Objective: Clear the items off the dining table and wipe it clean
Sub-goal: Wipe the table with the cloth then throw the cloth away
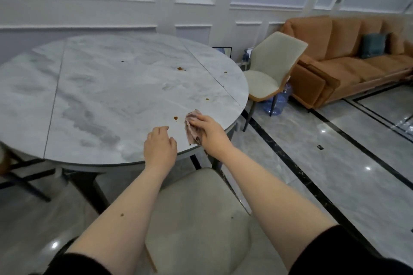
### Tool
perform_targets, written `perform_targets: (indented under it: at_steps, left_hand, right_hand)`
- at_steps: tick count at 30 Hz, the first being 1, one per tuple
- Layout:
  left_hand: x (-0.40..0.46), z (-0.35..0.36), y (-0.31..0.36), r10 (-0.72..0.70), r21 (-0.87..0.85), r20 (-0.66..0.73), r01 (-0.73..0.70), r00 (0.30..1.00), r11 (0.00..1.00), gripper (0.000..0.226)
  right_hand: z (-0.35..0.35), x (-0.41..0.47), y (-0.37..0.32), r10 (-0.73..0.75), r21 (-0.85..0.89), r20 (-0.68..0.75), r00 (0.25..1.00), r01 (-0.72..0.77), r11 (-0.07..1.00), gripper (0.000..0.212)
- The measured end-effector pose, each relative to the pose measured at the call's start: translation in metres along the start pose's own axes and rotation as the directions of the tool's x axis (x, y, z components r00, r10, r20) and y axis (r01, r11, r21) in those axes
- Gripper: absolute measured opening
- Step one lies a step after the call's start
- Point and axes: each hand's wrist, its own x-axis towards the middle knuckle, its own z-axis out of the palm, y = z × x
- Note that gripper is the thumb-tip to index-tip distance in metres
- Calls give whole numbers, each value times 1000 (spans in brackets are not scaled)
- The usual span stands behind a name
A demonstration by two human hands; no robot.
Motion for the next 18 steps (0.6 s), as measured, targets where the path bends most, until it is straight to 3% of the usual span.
perform_targets:
  at_steps: [7,10,12,14,17,18]
  left_hand:
    - [-27,22,65,-12,27,-12,12,1000,1000,42]
    - [-27,36,110,-52,20,-53,54,997,998,42]
    - [-30,53,140,-90,14,-61,91,994,996,43]
    - [-32,75,177,-131,4,-84,132,988,991,42]
    - [-47,111,233,-192,-3,-75,192,978,981,32]
    - [-49,124,257,-193,-8,-76,193,978,981,27]
  right_hand:
    - [-57,-35,27,71,107,59,996,-77,991,42]
    - [-109,-56,32,-59,23,-59,996,60,998,39]
    - [-138,-66,52,60,236,-71,996,-42,971,40]
    - [-171,-69,77,97,309,-37,995,-81,948,40]
    - [-217,-83,124,55,67,-79,995,-50,997,41]
    - [-239,-85,140,-20,-42,-67,998,17,999,40]
